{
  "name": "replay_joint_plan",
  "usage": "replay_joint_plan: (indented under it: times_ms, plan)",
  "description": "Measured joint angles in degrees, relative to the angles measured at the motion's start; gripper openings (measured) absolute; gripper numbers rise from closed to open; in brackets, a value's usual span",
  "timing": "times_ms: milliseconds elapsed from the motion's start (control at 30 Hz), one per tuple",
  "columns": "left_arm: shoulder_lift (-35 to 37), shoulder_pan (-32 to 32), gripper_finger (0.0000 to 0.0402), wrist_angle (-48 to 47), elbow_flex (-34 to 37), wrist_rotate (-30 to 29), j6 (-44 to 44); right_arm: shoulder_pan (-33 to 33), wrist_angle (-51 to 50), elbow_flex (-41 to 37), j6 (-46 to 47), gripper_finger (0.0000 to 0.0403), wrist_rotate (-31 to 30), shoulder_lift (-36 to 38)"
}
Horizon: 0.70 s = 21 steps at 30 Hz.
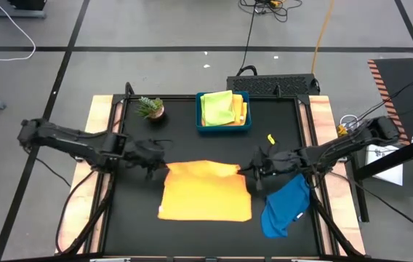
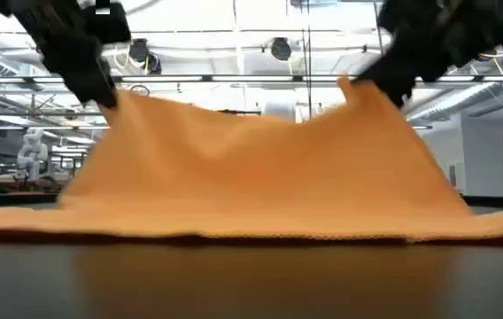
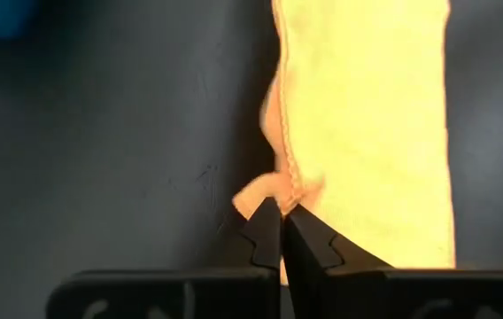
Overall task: Fold microfiber towels
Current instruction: Fold the orange microfiber cloth
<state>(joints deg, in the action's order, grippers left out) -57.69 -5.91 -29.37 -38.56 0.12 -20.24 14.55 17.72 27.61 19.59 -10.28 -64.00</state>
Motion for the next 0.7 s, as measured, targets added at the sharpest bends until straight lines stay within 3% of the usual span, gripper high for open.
replay_joint_plan:
  times_ms: [200, 367, 700]
  plan:
    - [-9.9, 6.9, 0.0009, 11.8, 4.1, 8.5, 4.1, -3.1, 1.4, -7.8, 6.7, 0.0005, -0.1, 0.0]
    - [-16.6, 10.3, 0.0003, 15.2, 4.2, 11.7, 7.0, -5.1, 1.2, -12.5, 11.0, 0.0037, -0.2, 0.0]
    - [-19.2, 13.8, 0.0004, 15.6, 4.2, 12.8, 9.8, -11.8, 0.6, -15.0, 11.2, 0.0121, -0.3, 0.0]
